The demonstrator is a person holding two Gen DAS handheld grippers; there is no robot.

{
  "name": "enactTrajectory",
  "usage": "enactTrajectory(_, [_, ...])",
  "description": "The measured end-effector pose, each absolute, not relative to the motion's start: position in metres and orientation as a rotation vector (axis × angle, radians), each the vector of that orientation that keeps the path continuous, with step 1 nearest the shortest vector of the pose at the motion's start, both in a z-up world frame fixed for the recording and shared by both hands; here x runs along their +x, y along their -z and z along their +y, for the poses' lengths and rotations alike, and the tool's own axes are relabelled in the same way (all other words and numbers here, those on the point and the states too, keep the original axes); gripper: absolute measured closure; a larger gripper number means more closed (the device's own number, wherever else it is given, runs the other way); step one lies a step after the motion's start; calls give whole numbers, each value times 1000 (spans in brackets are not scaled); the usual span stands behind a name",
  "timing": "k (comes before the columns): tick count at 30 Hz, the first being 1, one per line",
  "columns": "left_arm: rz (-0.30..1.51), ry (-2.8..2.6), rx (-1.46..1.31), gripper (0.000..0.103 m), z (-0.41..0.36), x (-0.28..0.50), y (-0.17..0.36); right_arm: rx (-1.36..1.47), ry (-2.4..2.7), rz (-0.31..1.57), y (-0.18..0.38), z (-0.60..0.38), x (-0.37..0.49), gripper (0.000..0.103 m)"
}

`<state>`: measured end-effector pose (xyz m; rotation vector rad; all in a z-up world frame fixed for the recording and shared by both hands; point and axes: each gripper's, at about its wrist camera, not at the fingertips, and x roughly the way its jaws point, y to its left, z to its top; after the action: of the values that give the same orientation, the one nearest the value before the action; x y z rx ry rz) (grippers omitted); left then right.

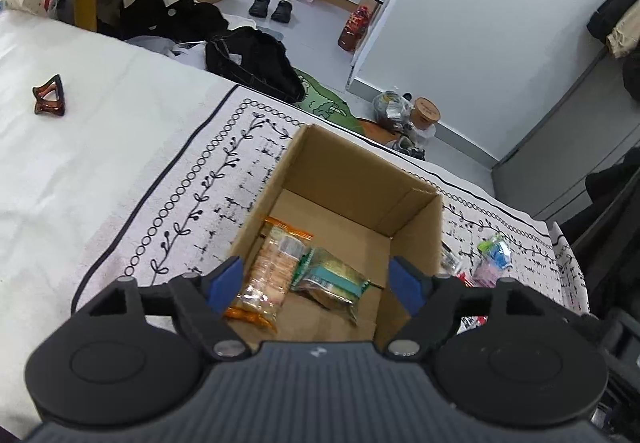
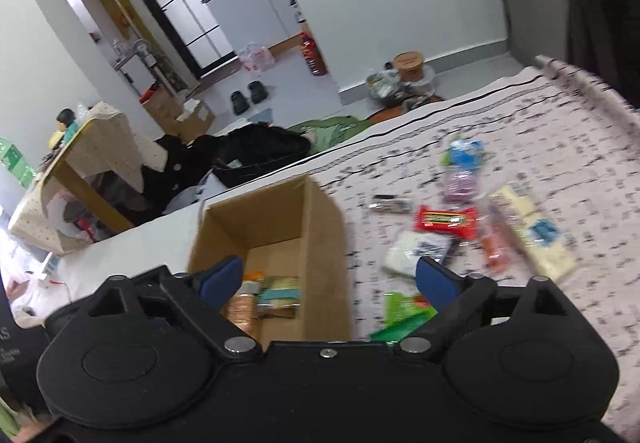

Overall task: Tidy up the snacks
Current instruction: 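Withdraw both open tools from the box back toward the snack pile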

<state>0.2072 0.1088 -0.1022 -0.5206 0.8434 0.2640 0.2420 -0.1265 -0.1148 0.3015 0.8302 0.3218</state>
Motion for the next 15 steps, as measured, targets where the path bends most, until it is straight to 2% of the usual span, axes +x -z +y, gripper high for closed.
enactTrajectory(6, [819,-218,-471,11,85,205,95,299,-272,825,111,-160,234,0])
enactTrajectory(8, [806,-210,-461,3,78,203,93,299,-256,817,110,-170,231,0])
enactTrajectory(10, [790,-201,-454,0,72,202,91,299,-239,816,110,-182,228,0])
enactTrajectory(15, [766,-158,-420,0,54,199,85,307,-208,814,111,-209,220,0])
